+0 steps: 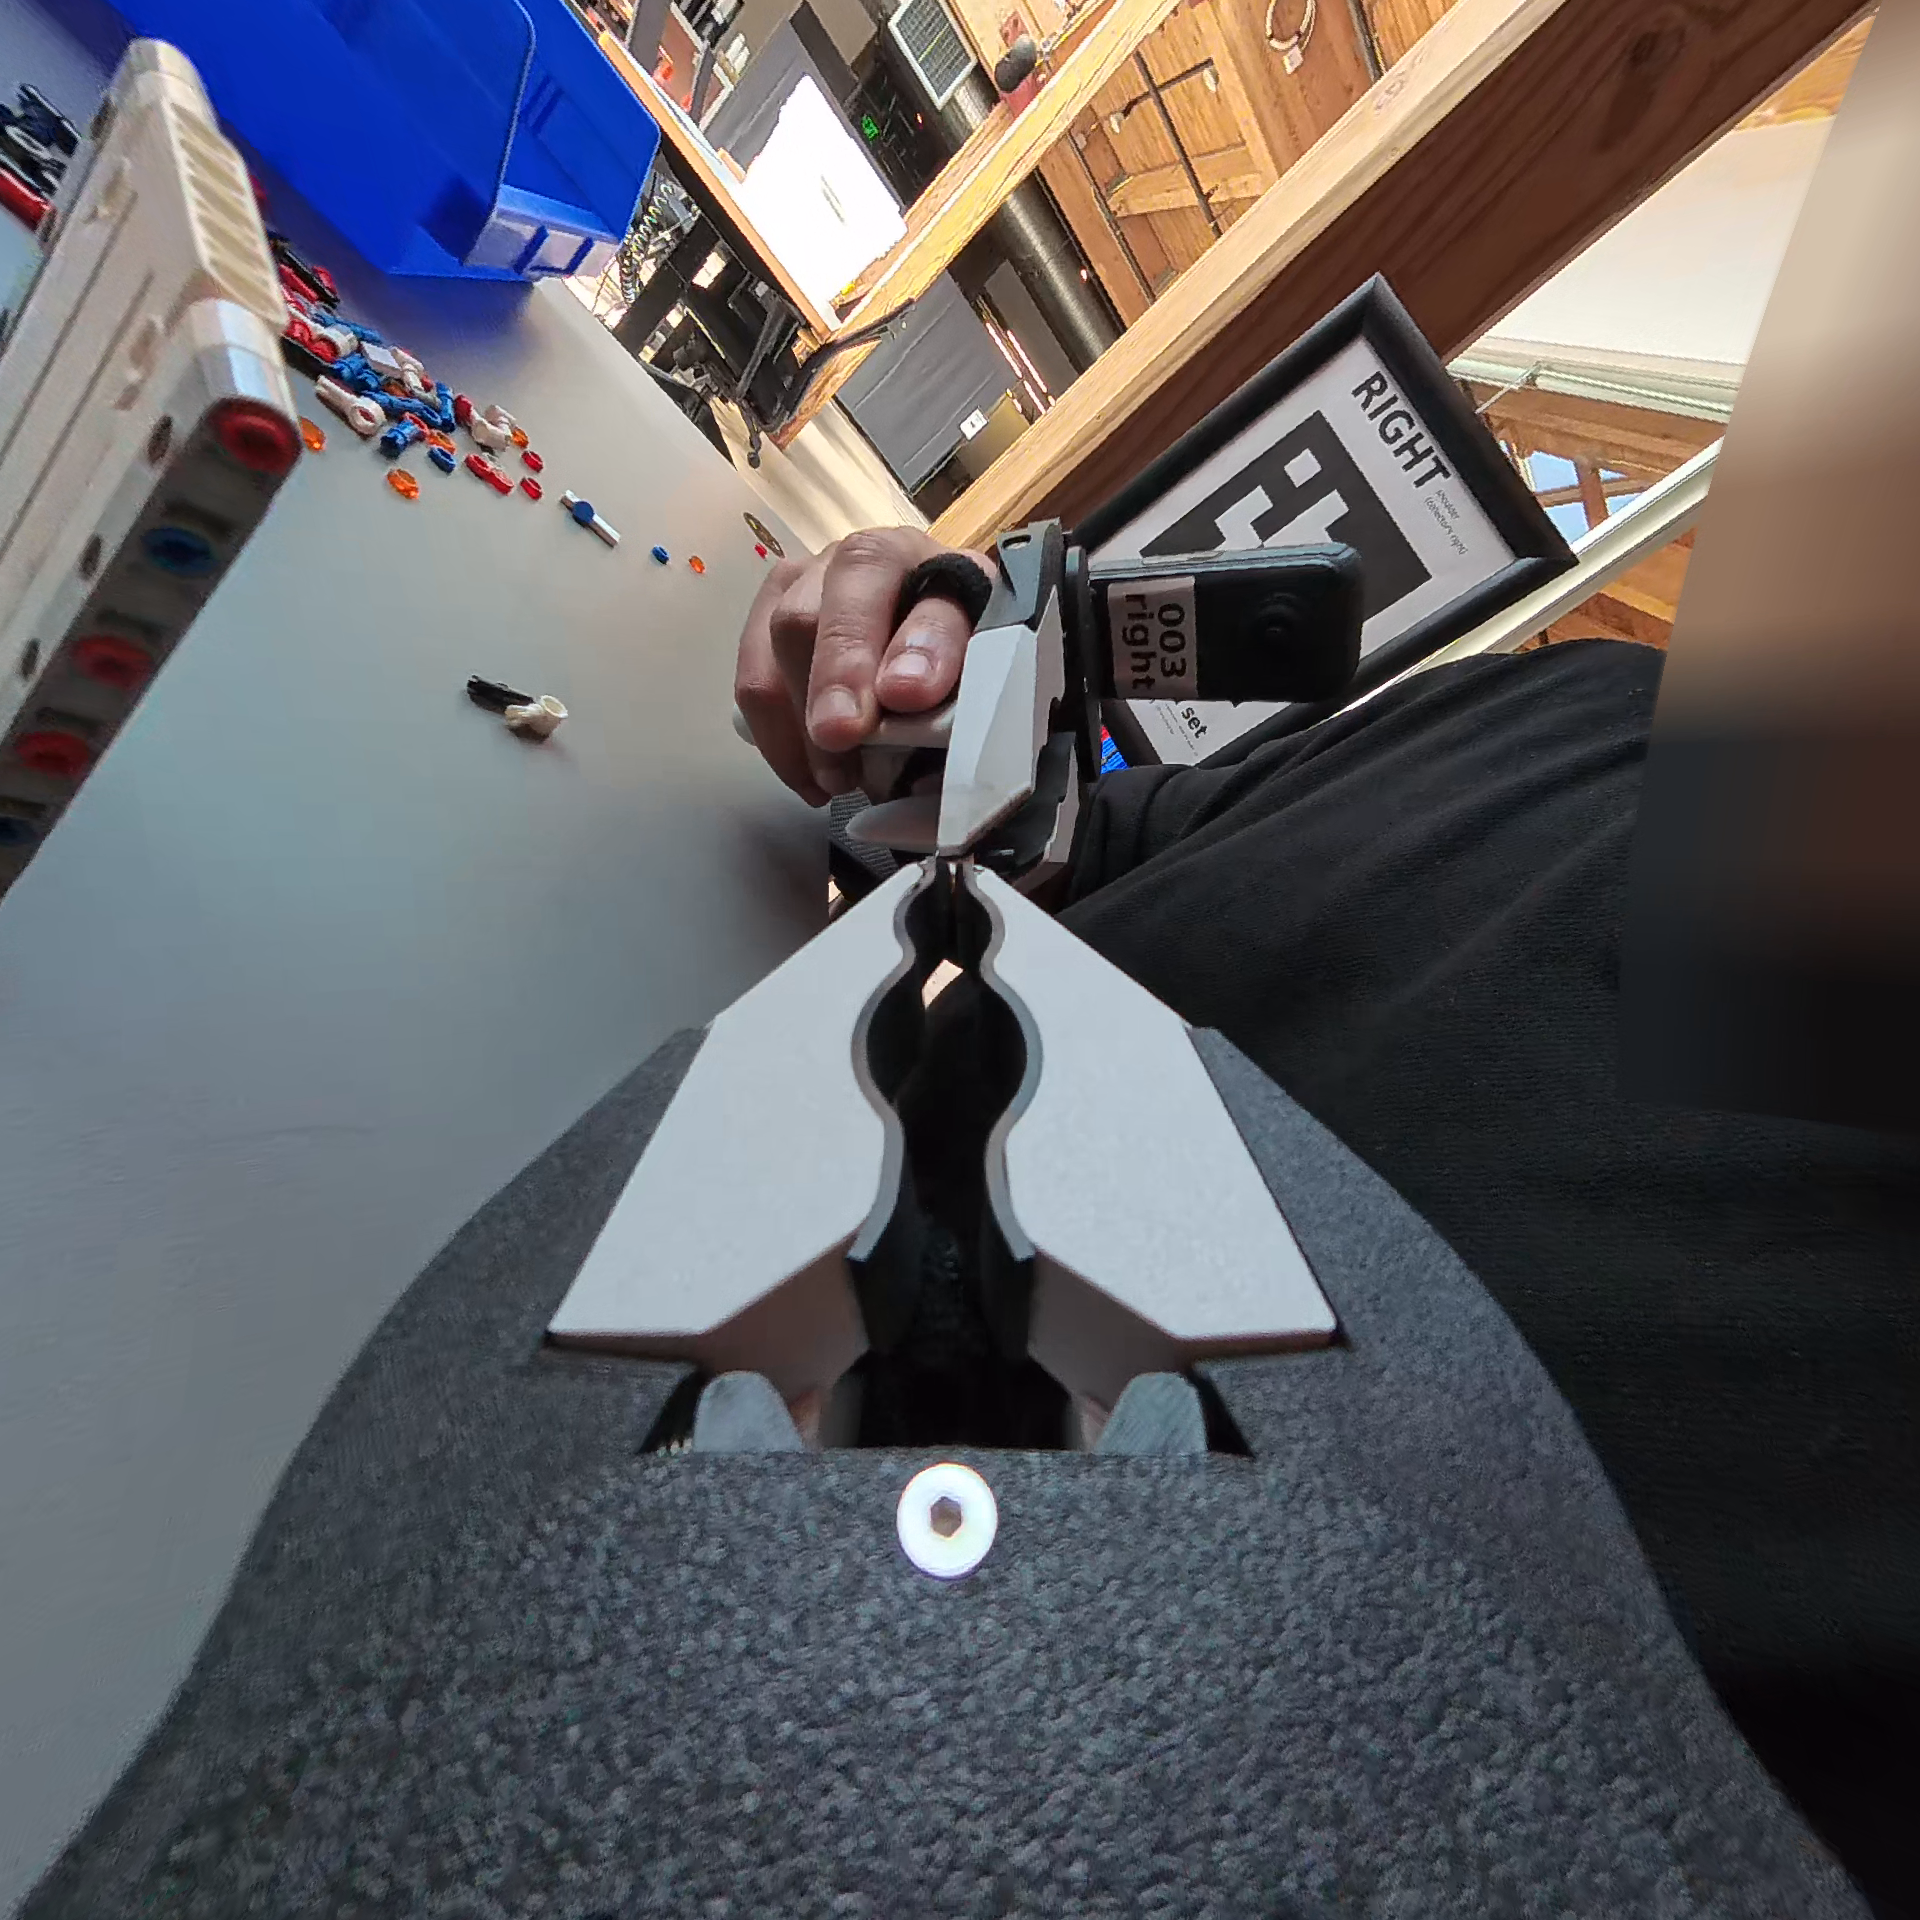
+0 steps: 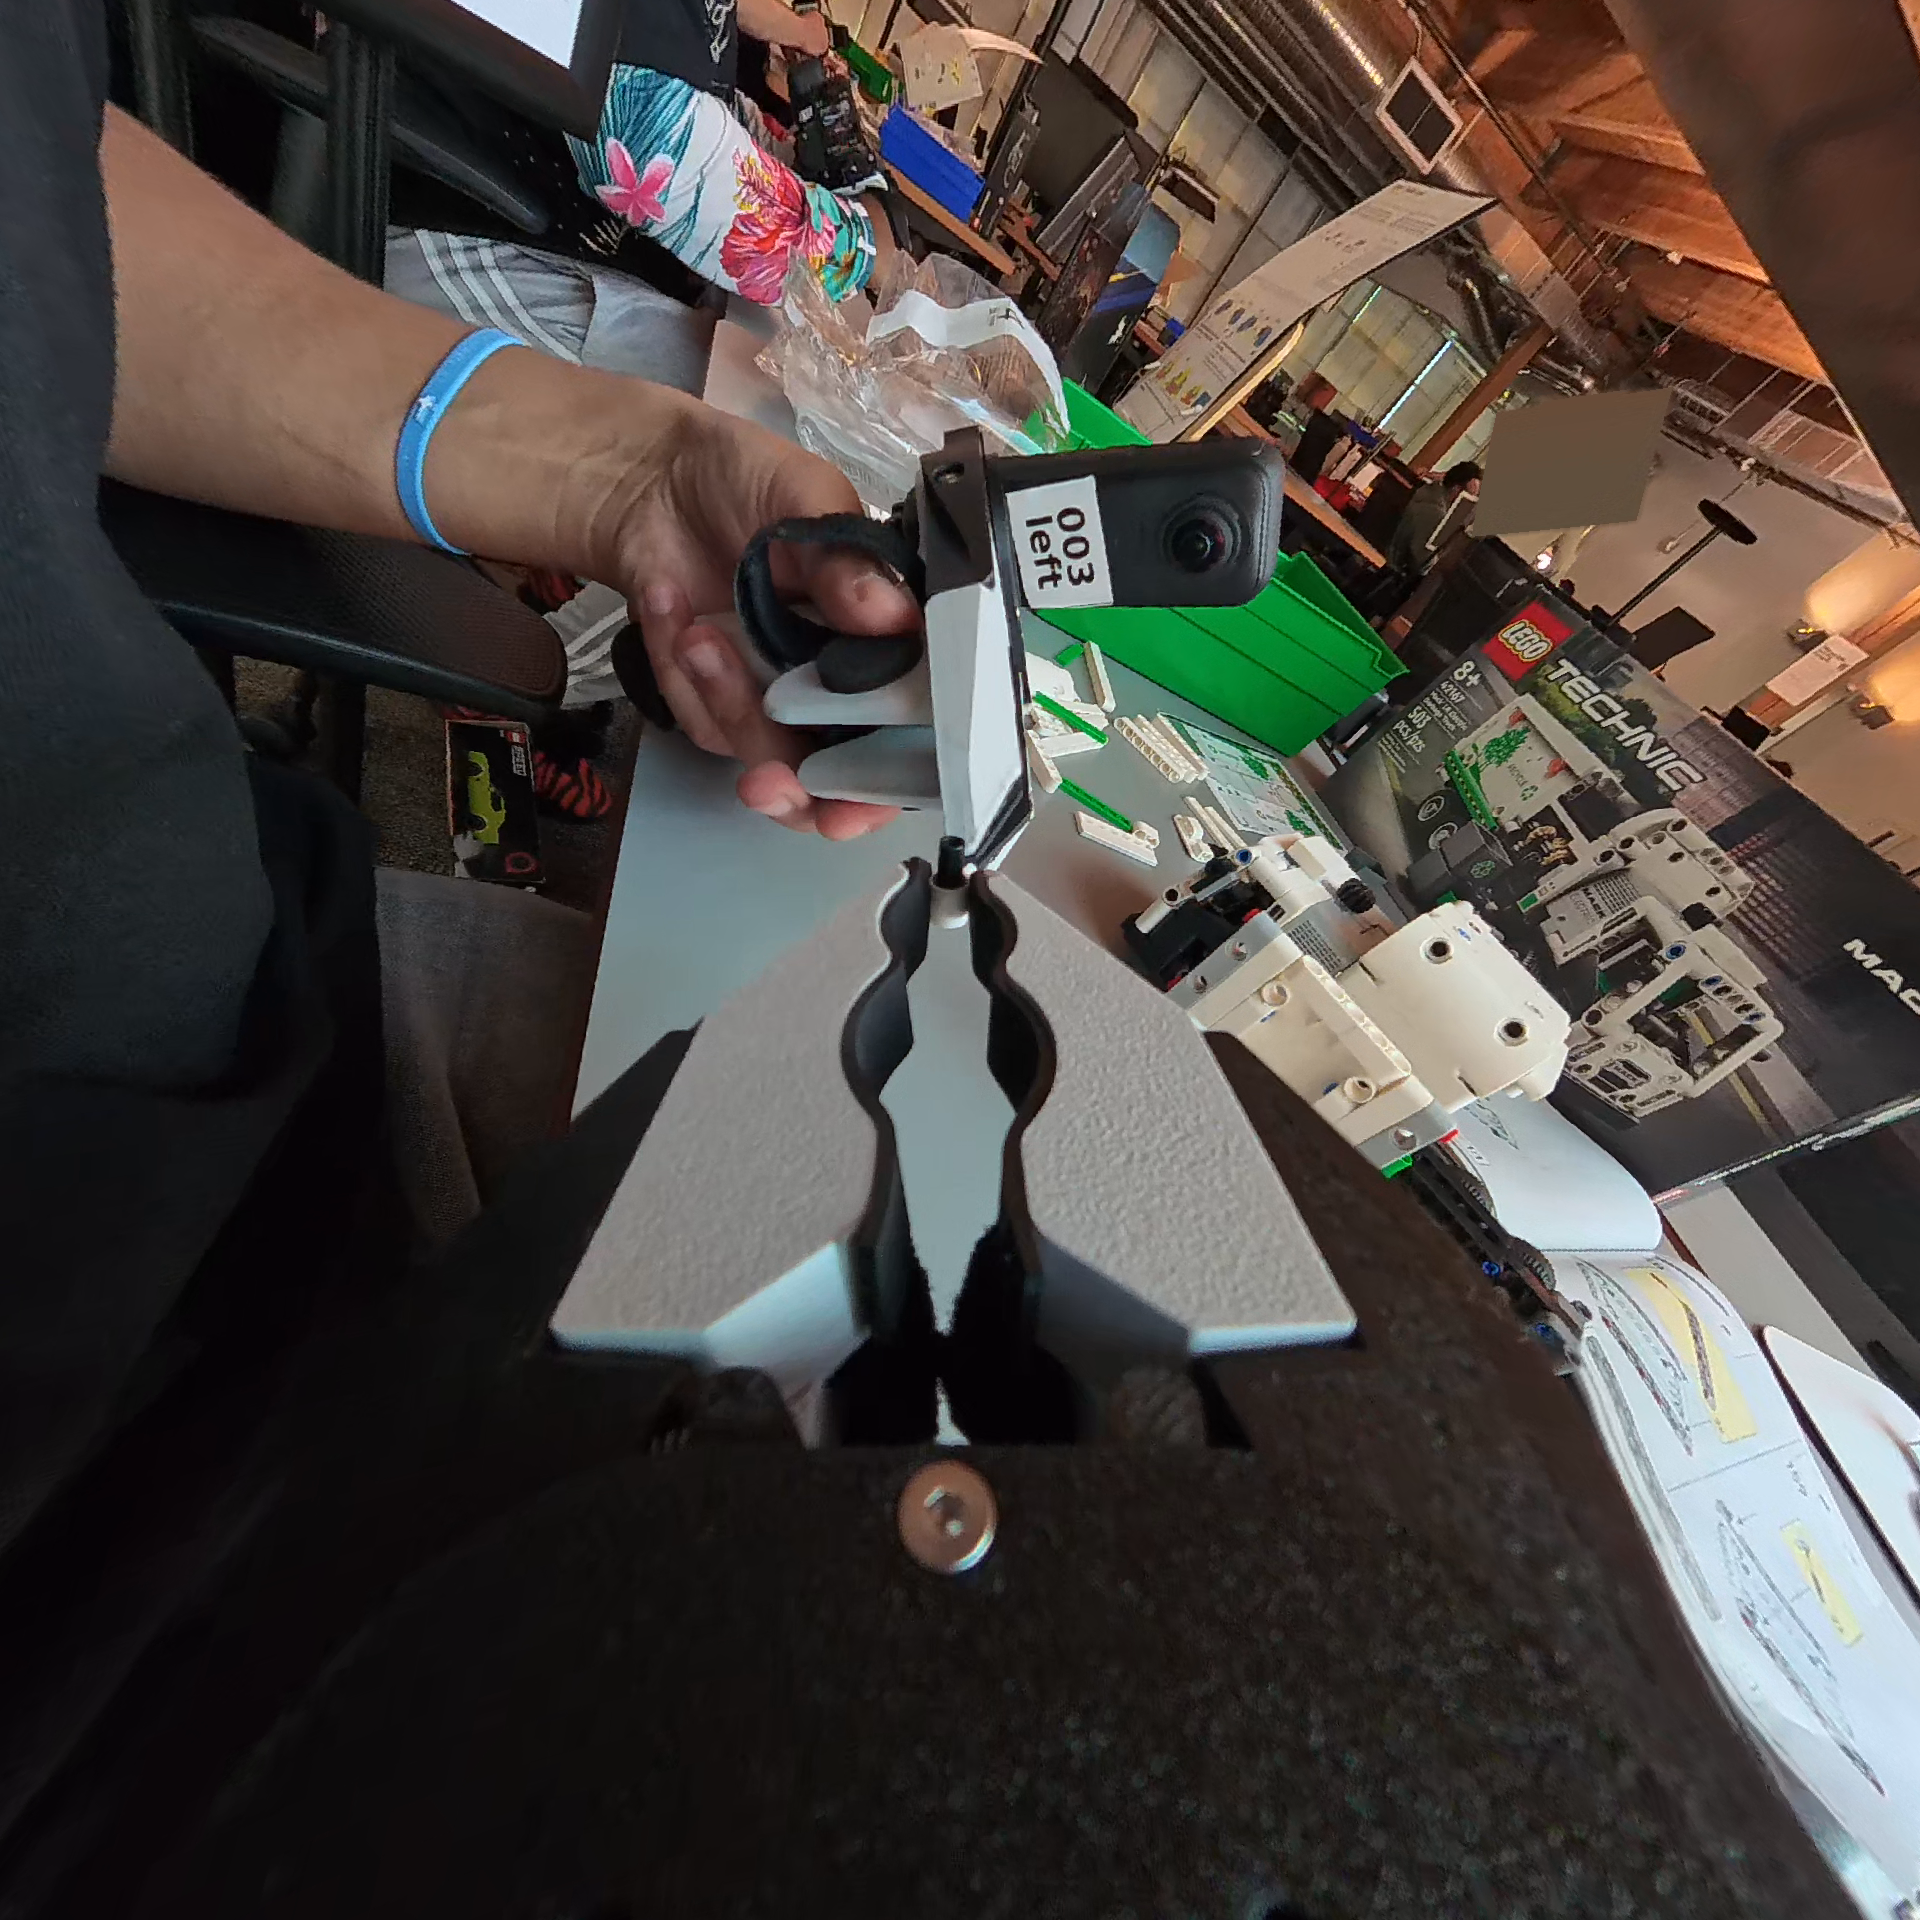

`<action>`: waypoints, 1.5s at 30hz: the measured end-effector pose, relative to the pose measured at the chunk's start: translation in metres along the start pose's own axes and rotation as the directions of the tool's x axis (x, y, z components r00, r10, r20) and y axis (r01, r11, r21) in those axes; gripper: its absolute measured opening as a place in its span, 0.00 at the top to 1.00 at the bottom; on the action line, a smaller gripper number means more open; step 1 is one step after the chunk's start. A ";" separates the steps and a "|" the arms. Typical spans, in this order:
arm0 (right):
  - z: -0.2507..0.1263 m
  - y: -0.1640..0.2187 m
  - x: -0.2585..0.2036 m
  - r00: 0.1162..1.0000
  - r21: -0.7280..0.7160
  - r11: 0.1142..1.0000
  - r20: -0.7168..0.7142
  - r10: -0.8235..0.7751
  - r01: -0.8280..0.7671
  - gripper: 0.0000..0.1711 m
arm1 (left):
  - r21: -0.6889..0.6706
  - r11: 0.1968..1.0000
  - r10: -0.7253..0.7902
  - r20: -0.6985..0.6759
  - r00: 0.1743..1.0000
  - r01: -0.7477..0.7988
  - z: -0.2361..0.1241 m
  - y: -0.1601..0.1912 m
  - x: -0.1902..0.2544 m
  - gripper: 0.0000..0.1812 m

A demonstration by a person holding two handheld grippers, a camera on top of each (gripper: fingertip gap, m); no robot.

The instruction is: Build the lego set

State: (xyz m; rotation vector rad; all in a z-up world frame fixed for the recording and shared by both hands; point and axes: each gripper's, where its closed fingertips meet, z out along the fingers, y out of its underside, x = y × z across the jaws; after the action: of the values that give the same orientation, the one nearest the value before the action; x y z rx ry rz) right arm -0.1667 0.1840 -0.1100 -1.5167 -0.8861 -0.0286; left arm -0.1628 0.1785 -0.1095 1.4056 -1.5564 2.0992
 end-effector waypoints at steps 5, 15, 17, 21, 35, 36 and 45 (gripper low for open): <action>0.000 0.001 0.000 1.000 0.003 1.000 0.009 0.018 -0.018 0.96 | 0.005 1.000 -0.005 0.000 1.000 0.005 0.000 0.000 0.000 1.00; 0.000 0.005 0.001 1.000 -0.006 1.000 -0.006 0.009 -0.009 0.96 | 0.019 1.000 -0.015 0.000 1.000 0.015 0.003 -0.002 0.000 1.00; 0.000 0.004 0.000 1.000 0.000 1.000 0.007 0.026 -0.026 0.97 | 0.015 1.000 -0.012 -0.003 1.000 0.012 0.003 -0.001 0.001 1.00; -0.002 0.003 0.000 0.998 -0.004 0.998 0.030 0.055 -0.055 0.97 | 0.011 1.000 -0.016 -0.008 1.000 0.016 0.004 0.000 0.002 1.00; 0.012 0.035 0.032 0.956 -0.169 0.943 -0.124 0.267 -0.286 0.97 | 0.051 0.936 0.282 0.487 0.827 -0.349 -0.034 -0.045 -0.043 0.88; 0.016 0.038 0.040 0.933 -0.163 0.924 -0.167 0.319 -0.346 0.97 | 0.022 0.903 0.340 0.576 0.743 -0.430 -0.043 -0.055 -0.052 0.86; 0.038 0.058 0.085 0.745 -0.075 0.783 -0.375 0.552 -0.618 0.97 | -0.400 0.699 0.694 0.580 0.428 -0.592 -0.034 -0.057 -0.094 0.71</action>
State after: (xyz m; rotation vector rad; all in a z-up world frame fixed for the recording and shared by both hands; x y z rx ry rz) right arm -0.0949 0.2656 -0.1225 -1.8555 -0.0981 0.0912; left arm -0.0968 0.2661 -0.1432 1.8959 -2.9107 1.7228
